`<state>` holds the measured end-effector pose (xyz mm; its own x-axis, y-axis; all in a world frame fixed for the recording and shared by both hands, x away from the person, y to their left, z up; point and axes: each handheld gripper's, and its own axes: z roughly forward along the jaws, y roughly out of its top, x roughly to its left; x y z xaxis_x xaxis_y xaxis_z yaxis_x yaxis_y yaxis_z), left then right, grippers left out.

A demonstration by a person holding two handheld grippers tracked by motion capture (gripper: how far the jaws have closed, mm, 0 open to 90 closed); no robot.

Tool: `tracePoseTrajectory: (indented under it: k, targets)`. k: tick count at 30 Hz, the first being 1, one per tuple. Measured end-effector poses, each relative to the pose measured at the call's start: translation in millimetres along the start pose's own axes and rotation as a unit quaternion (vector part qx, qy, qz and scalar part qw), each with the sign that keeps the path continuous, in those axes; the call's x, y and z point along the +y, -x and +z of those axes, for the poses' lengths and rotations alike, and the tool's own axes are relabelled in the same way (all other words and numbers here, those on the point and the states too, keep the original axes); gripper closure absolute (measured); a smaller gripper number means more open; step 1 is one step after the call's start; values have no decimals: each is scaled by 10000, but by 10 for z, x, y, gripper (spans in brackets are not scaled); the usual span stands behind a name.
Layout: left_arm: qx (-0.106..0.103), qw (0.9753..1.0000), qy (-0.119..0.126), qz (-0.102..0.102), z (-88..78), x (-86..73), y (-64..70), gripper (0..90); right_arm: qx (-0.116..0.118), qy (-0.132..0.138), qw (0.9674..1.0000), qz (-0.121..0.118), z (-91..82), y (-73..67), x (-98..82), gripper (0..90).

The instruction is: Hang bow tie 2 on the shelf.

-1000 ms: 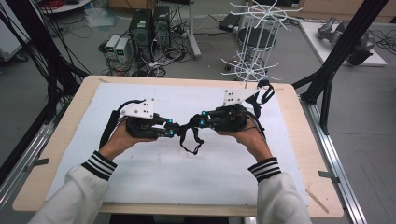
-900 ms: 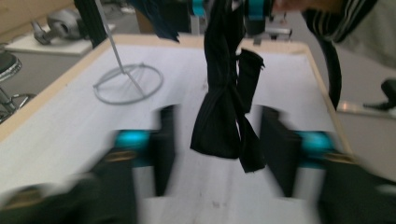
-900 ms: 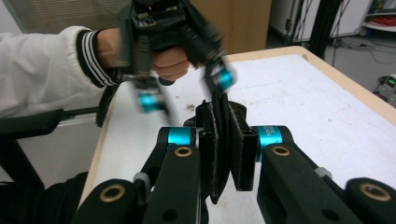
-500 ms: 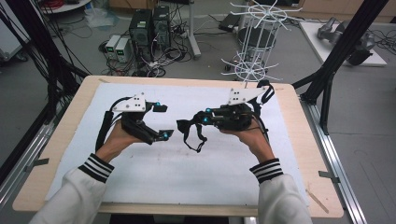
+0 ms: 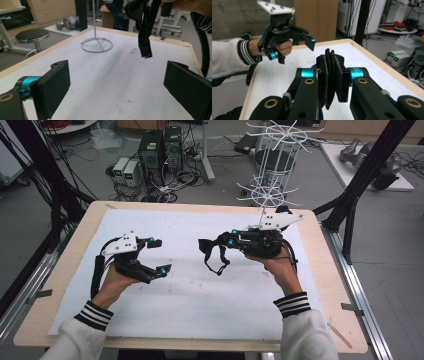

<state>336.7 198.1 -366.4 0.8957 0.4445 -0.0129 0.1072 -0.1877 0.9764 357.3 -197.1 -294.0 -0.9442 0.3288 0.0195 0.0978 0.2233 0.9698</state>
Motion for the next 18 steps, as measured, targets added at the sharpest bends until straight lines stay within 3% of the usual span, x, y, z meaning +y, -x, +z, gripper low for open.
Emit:
tracePoseTrajectory:
  k: [9,18]
  targets:
    - [522,9983,249,-66,-253,-261,30,75,-308,230,9993,-40,-117,6,27,833]
    - [924,9953,288,-65,-418,-497,44,74,-719,500,9962,-27,-232,33,44,832]
